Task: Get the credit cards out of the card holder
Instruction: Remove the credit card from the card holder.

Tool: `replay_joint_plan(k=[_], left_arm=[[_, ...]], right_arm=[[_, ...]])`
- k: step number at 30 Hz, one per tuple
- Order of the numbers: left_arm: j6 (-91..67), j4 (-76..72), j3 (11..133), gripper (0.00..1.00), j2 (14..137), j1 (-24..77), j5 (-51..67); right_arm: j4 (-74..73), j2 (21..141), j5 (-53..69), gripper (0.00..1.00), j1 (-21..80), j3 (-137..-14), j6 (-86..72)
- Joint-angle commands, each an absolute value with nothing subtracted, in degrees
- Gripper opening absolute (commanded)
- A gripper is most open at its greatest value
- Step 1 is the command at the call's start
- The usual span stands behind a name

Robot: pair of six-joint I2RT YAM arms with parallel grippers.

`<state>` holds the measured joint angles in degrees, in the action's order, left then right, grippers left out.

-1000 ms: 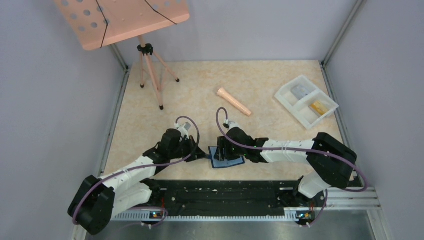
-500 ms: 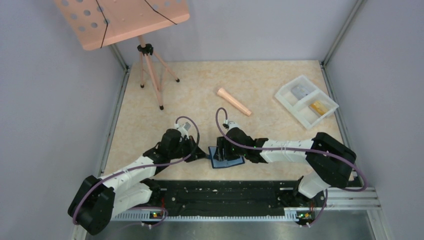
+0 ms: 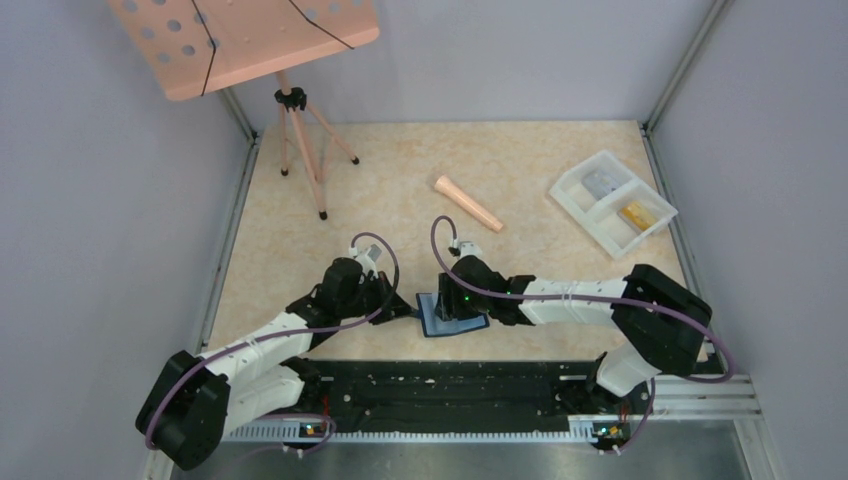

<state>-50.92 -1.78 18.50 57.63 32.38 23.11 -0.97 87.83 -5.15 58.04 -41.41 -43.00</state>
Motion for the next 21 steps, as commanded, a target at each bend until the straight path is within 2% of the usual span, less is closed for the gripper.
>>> replay_joint_plan(k=[1, 14, 21], left_arm=[[-50.64, -3.49, 18.28, 0.0, 56.93, 32.36, 23.03], [-50.67, -2.62, 18.2, 0.0, 55.47, 32.35, 22.99], [-51.0, -3.48, 18.02, 0.0, 55.59, 32.36, 23.26]], right_arm=[[-3.98, 86.43, -9.2, 0.5, 58.89, -44.07, -41.35], [-16.85, 78.15, -21.31, 0.51, 58.28, -45.55, -40.05], [-5.87, 75.12, -10.92, 0.5, 58.36, -43.89, -39.72]])
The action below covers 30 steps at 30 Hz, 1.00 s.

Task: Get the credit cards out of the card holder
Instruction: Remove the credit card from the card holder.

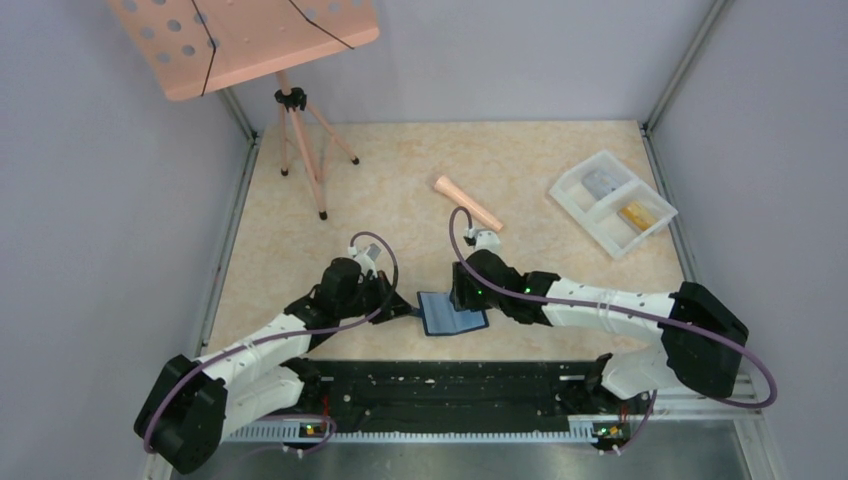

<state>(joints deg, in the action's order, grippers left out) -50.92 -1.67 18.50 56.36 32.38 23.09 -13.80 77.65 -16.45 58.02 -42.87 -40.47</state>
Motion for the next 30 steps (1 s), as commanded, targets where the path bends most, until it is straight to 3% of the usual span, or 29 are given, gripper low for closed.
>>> replay_joint_plan(k=[1, 8, 30], left_arm=[[-51.07, -3.59, 18.0, 0.0, 55.67, 32.38, 23.36], [-50.98, -3.52, 18.2, 0.0, 55.44, 32.34, 23.55], [-50.8, -2.55, 18.63, 0.0, 54.64, 32.4, 23.47]], right_arm=[[-3.81, 75.26, -9.42, 0.5, 58.43, -43.41, -40.23], [4.82, 78.58, -2.07, 0.47, 58.35, -42.56, -42.5], [1.2, 87.16, -3.13, 0.52, 58.42, -44.3, -40.43]])
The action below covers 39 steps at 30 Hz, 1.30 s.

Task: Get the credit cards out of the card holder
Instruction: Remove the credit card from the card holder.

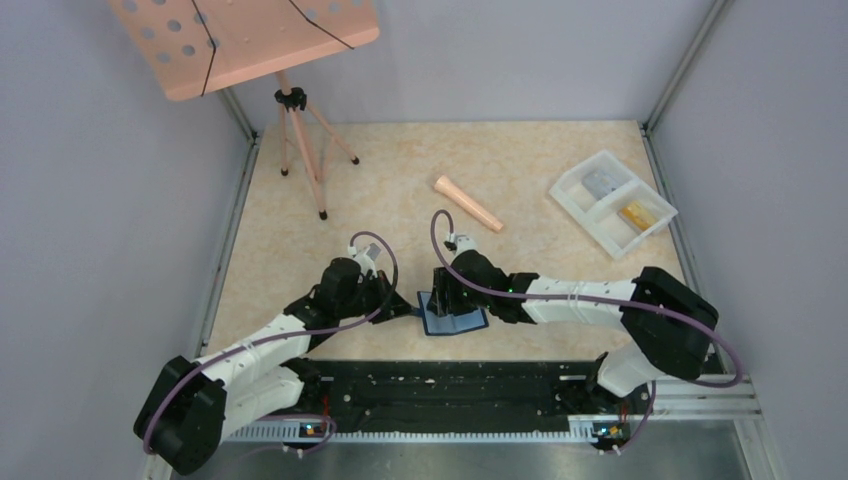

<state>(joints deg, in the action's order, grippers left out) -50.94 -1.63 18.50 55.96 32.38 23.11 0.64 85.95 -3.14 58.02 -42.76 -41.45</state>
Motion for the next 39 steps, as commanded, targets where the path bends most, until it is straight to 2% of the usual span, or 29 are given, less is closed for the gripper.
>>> replay_joint_plan(k=[1, 13, 21, 29, 39], left_arm=[[-50.87, -2.55, 18.56, 0.0, 54.54, 32.38, 23.47], [-51.15, -2.81, 18.11, 0.0, 54.32, 32.42, 23.29], [-51.15, -2.81, 18.11, 0.0, 54.49, 32.42, 23.21], [-51.26, -3.25, 18.02, 0.0, 54.82, 32.41, 23.29], [-51.42, -3.25, 17.84, 0.0, 54.45, 32.36, 23.37]], right_arm=[[1.36, 87.49, -2.76, 0.52, 58.39, -44.22, -40.58], [1.68, 88.92, -2.98, 0.53, 58.38, -43.6, -41.05], [-3.8, 87.76, -7.25, 0.52, 58.39, -44.69, -40.41], [-0.44, 83.94, -2.3, 0.52, 58.37, -44.84, -41.34], [0.69, 86.86, -2.09, 0.56, 59.08, -45.92, -41.3]])
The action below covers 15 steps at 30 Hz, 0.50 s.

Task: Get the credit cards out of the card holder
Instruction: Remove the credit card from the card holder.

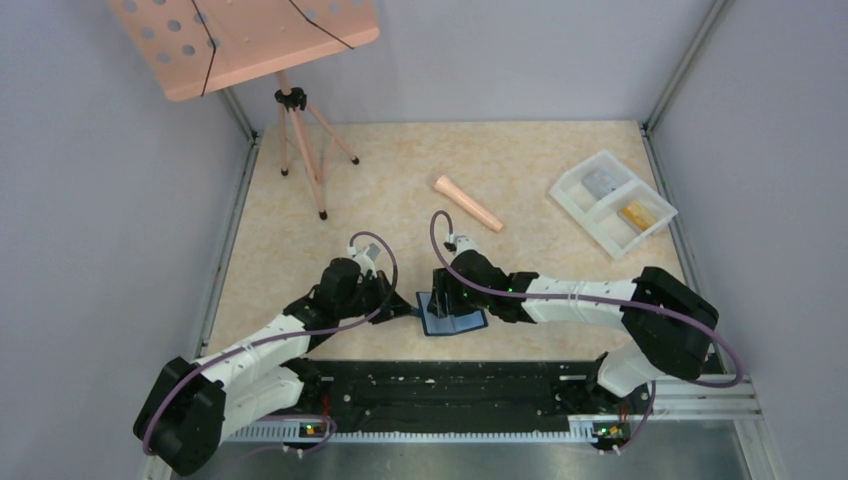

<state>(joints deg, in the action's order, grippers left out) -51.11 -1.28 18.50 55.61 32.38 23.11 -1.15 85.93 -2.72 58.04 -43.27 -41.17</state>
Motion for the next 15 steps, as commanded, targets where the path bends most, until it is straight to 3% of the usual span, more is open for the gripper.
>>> replay_joint_plan(k=[1, 9, 15], left_arm=[[-51.44, -3.3, 17.85, 0.0, 54.49, 32.4, 23.38], [-51.5, -3.25, 17.8, 0.0, 54.26, 32.35, 23.48], [-51.33, -3.04, 17.84, 0.0, 54.18, 32.39, 23.38]], right_arm=[[0.9, 87.17, -2.02, 0.57, 59.11, -45.96, -41.37], [0.41, 89.01, -3.13, 0.57, 59.39, -46.11, -41.13], [-2.54, 88.84, -5.41, 0.52, 59.32, -46.39, -40.76]])
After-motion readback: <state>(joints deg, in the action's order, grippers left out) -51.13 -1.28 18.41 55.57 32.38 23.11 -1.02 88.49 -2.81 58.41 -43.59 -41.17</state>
